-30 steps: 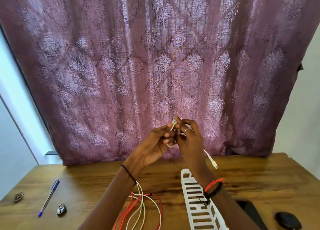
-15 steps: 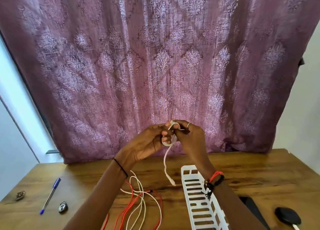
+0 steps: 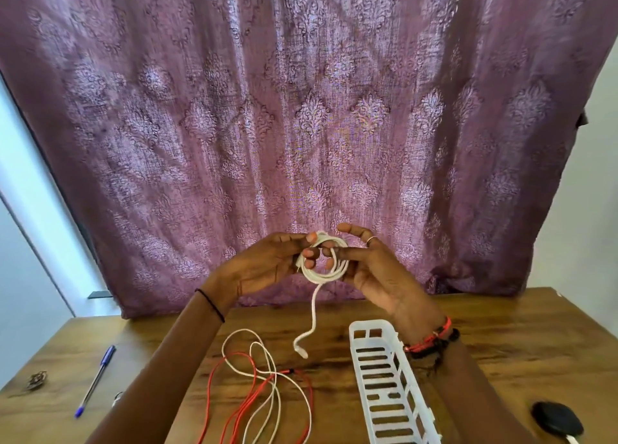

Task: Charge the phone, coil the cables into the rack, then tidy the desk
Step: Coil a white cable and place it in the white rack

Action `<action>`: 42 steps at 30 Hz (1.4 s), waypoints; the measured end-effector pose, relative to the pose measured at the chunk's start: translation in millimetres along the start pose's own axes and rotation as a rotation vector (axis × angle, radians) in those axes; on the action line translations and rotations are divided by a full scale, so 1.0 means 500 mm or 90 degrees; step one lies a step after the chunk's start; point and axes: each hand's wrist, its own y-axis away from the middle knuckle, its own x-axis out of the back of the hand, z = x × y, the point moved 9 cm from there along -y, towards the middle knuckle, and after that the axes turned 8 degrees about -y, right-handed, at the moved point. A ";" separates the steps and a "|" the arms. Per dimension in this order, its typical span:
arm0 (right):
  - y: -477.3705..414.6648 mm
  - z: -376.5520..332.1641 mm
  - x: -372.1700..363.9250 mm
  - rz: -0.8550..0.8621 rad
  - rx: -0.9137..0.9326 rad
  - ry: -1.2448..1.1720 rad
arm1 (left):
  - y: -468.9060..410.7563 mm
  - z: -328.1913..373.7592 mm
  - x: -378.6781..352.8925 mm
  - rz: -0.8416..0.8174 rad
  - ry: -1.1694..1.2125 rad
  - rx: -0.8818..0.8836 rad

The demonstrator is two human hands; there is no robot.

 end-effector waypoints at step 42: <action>0.011 -0.003 -0.002 -0.051 0.029 0.118 | -0.009 0.024 0.064 0.293 -0.591 -0.259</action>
